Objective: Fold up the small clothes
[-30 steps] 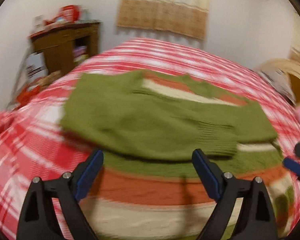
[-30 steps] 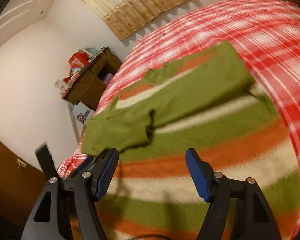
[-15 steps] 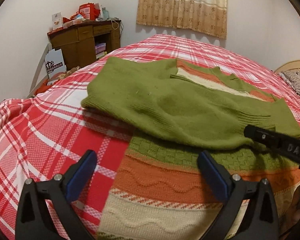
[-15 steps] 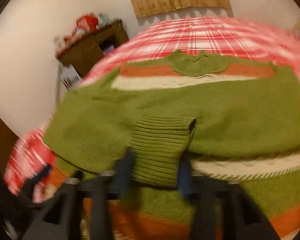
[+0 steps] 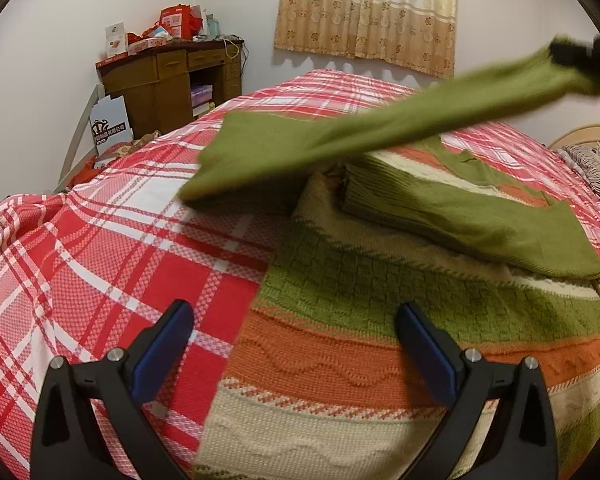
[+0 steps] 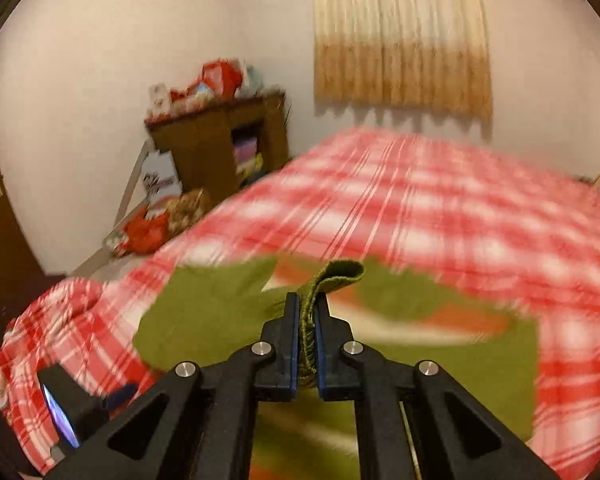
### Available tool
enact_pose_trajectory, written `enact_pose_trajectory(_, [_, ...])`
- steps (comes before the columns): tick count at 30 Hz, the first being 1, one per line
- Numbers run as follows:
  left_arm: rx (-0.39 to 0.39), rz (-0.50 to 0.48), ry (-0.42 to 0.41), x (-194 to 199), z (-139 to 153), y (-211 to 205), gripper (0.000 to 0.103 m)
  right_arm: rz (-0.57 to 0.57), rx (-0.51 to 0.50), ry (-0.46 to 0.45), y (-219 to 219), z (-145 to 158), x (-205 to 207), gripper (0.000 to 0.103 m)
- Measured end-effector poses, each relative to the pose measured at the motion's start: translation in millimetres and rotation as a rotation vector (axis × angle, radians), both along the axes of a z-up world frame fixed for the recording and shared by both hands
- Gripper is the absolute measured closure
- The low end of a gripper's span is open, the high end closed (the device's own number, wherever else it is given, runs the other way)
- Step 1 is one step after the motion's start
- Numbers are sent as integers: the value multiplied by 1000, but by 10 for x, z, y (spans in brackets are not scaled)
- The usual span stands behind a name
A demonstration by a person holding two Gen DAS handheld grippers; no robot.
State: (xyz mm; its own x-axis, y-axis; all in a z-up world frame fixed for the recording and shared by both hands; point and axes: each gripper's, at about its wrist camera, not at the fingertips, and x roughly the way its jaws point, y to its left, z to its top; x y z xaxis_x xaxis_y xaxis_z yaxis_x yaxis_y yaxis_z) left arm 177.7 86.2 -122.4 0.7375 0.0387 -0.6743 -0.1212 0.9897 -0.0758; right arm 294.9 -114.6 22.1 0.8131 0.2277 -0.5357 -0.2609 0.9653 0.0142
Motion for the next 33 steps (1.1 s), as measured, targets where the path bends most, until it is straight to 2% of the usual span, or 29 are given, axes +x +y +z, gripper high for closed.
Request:
enact_pose_trajectory(4, [-1, 1, -1, 8, 1, -5, 0, -103, -67, -93, -373, 285, -20, 97])
enact_pose_trajectory(8, [1, 5, -1, 25, -7, -7, 0, -202, -82, -67, -893, 196, 10, 97])
enact_pose_trajectory(11, [3, 6, -2, 34, -13, -7, 0, -275, -120, 12, -1209, -168, 90, 97])
enact_pose_trajectory(15, [3, 6, -1, 38, -18, -2, 0, -337, -136, 170, -1541, -870, 218, 97])
enact_pose_trajectory(18, [7, 6, 1, 40, -21, -7, 0, -379, -78, 270, -1785, -1272, 248, 97])
enact_pose_trajectory(19, [7, 6, 2, 43, -22, -5, 0, -381, -29, 270, -1860, -1331, 214, 97])
enact_pose_trajectory(22, [8, 6, 2, 43, -22, -3, 0, -370, 50, 296, -1983, -1284, 131, 93])
enact_pose_trajectory(24, [6, 6, 2, 43, -22, -1, 0, -379, 66, 289, -2033, -1228, 25, 93])
enact_pose_trajectory(27, [10, 7, 2, 44, -22, -5, 0, -541, -6, 197, -2119, -1019, -261, 93])
enact_pose_trajectory(28, [13, 8, 3, 47, -23, -5, 0, -565, 15, 168, -2167, -949, -366, 93])
enact_pose_trajectory(30, [16, 9, 2, 46, -25, -4, 0, -550, 69, 155, -2184, -873, -438, 93])
enact_pose_trajectory(33, [19, 9, 3, 49, -23, -5, 0, -425, 80, 171, -1996, -832, -341, 93])
